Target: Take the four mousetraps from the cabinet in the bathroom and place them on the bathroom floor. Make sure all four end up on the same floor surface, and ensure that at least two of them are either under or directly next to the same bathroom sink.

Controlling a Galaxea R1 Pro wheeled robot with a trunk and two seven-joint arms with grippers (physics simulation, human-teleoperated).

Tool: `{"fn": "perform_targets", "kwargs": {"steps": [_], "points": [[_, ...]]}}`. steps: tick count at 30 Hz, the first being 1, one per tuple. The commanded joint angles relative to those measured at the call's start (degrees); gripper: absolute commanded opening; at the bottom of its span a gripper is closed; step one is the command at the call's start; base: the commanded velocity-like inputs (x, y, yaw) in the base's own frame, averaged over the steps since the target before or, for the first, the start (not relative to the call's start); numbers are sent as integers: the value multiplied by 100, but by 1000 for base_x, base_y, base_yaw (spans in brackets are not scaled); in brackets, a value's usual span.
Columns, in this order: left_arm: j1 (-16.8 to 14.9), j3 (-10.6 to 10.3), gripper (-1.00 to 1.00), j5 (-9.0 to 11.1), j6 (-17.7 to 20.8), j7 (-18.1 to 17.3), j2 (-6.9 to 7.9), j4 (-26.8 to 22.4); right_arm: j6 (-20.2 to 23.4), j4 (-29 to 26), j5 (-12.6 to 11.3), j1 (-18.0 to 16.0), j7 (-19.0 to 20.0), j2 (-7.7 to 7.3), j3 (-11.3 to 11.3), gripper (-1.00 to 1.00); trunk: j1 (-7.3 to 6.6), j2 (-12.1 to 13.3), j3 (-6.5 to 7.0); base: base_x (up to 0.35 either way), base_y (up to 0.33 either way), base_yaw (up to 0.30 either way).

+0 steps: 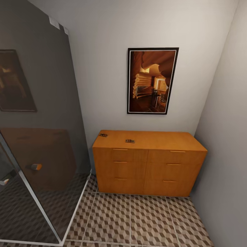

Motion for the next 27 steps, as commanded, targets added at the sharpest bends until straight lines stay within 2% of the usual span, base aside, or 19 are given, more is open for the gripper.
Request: {"fn": "perform_targets", "kwargs": {"steps": [1,16,21,23,26,27], "points": [[-4,-50,100,23,-11,30,0,0,-14,2,-53,-4,-12,1,53,100,4,-13,-13,38,4,0],[-4,-50,100,23,-11,30,0,0,-14,-76,-52,-4,-41,5,51,100,4,-13,-13,6,1,0],[-4,-50,100,23,-8,30,0,0,106,-402,-52,-4,-263,-5,45,100,4,-13,-13,0,0,0],[-4,-50,100,23,-8,30,0,0,249,-614,-52,-4,-367,-11,45,100,4,-13,-13,0,0,0],[-4,-50,100,23,-5,30,0,0,799,-1230,-41,-4,-602,-26,44,100,4,-13,-13,0,0,0],[-4,-50,100,23,-4,27,0,0,1173,-1598,-39,-4,-724,-39,41,100,4,-13,-13,0,0,0]]}}
